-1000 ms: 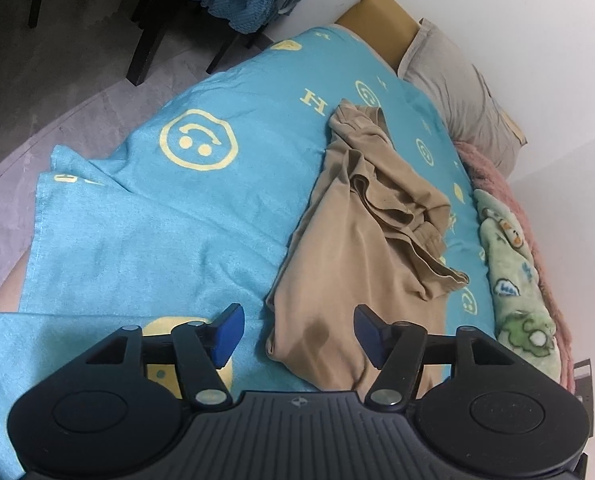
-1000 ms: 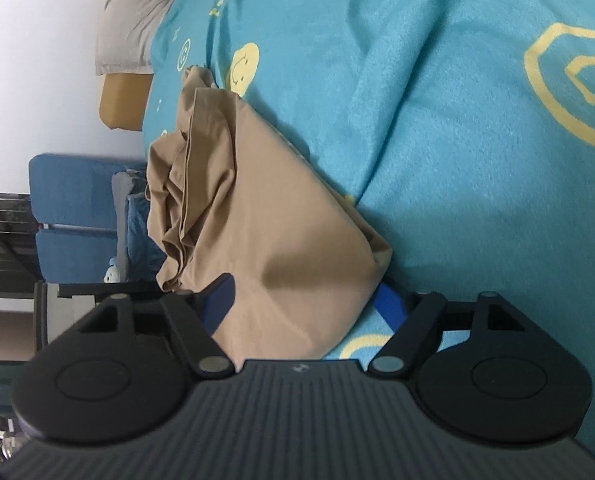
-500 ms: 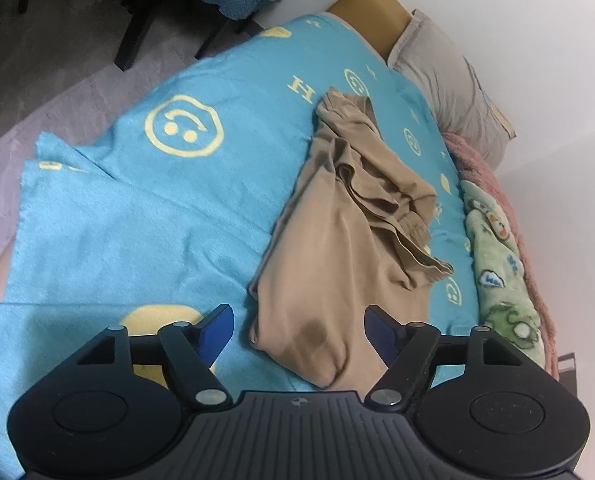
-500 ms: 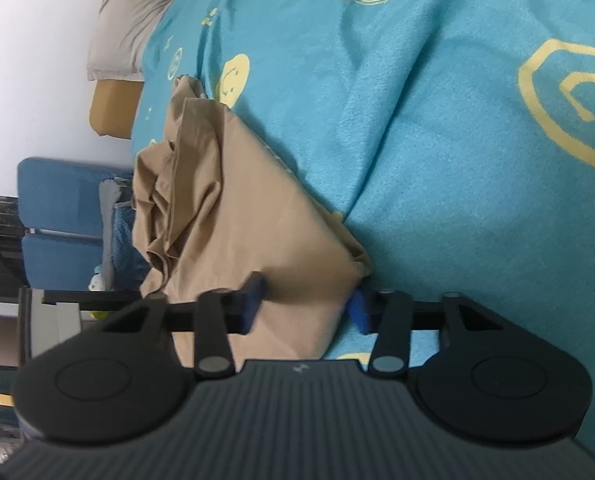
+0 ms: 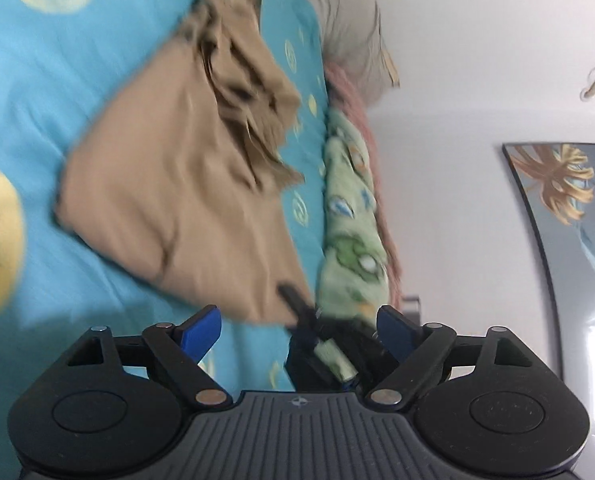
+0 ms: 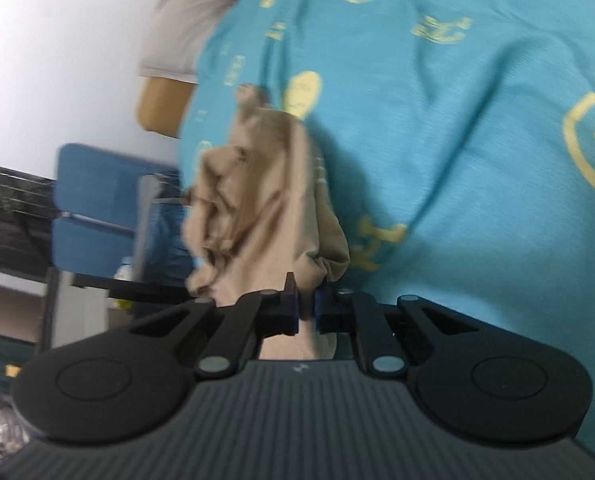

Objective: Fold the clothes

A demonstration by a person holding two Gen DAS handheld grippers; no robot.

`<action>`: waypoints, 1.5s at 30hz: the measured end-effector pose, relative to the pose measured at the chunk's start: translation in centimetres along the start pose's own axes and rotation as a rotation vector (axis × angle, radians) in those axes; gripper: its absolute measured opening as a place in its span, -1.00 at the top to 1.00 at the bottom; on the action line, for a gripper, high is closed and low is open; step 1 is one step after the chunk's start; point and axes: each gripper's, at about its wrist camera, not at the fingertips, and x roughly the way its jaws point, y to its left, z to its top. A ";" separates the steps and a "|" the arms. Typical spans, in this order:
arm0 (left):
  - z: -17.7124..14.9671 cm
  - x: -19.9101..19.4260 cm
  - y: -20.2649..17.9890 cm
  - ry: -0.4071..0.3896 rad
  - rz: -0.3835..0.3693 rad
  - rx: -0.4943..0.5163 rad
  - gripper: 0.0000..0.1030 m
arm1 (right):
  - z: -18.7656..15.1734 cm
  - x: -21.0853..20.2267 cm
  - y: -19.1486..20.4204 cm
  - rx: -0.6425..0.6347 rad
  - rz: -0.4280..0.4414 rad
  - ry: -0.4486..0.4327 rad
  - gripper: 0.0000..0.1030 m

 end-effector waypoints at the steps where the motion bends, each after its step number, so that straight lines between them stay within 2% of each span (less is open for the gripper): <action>1: -0.1 0.9 0.5 0.015 0.012 -0.015 -0.70 | 0.0 -0.2 0.2 0.002 0.021 -0.003 0.83; 4: -0.1 3.4 2.1 0.056 0.043 -0.063 -0.71 | 0.3 -0.6 0.5 0.014 0.063 -0.008 0.83; 6: 0.4 4.1 3.2 0.040 0.054 -0.110 -0.71 | 0.5 -0.9 0.6 0.024 0.085 -0.012 0.84; 10: 1.4 1.9 5.1 -0.143 0.054 -0.216 -0.66 | 0.8 -1.5 0.5 0.050 0.104 -0.028 0.84; 13: 1.9 -0.4 6.3 -0.281 0.045 -0.285 -0.38 | 1.0 -1.6 0.4 0.061 0.103 -0.037 0.84; 15: 1.7 -1.0 6.5 -0.323 0.054 -0.296 -0.13 | 0.9 -1.5 0.4 0.055 0.100 -0.040 0.84; 16: 1.6 -1.0 6.5 -0.325 0.061 -0.287 -0.04 | 1.0 -1.5 0.5 0.047 0.097 -0.042 0.84; 17: 1.5 -1.0 6.4 -0.326 0.067 -0.278 0.19 | 1.0 -1.5 0.6 0.041 0.093 -0.046 0.84; 19: 1.4 -1.0 6.1 -0.332 0.073 -0.250 0.41 | 1.0 -1.5 0.6 0.031 0.083 -0.054 0.84; 21: 1.3 -1.0 5.6 -0.339 0.073 -0.216 0.75 | 1.1 -1.5 0.6 0.022 0.071 -0.062 0.84; 26: 1.0 -2.0 3.6 -0.388 0.061 -0.117 0.85 | 0.9 -1.9 0.9 -0.011 0.058 -0.080 0.84; 29: 0.6 -3.6 1.0 -0.414 0.058 -0.028 0.87 | 0.8 -2.7 1.5 -0.033 0.064 -0.093 0.84; 34: -2.3 -7.2 -3.4 -0.443 0.032 0.124 0.88 | -0.4 -6.6 3.7 -0.124 0.076 -0.131 0.84; 37: -4.9 -9.0 -5.2 -0.437 0.022 0.112 0.88 | -1.9 -10.5 4.4 -0.170 0.097 -0.151 0.84; 42: -12.0 -14.5 -6.6 -0.436 0.023 0.031 0.88 | -6.0 -17.3 3.0 -0.175 0.131 -0.128 0.84; 45: -13.9 -16.0 -7.2 -0.432 0.036 -0.012 0.87 | -7.1 -19.2 2.3 -0.168 0.126 -0.124 0.84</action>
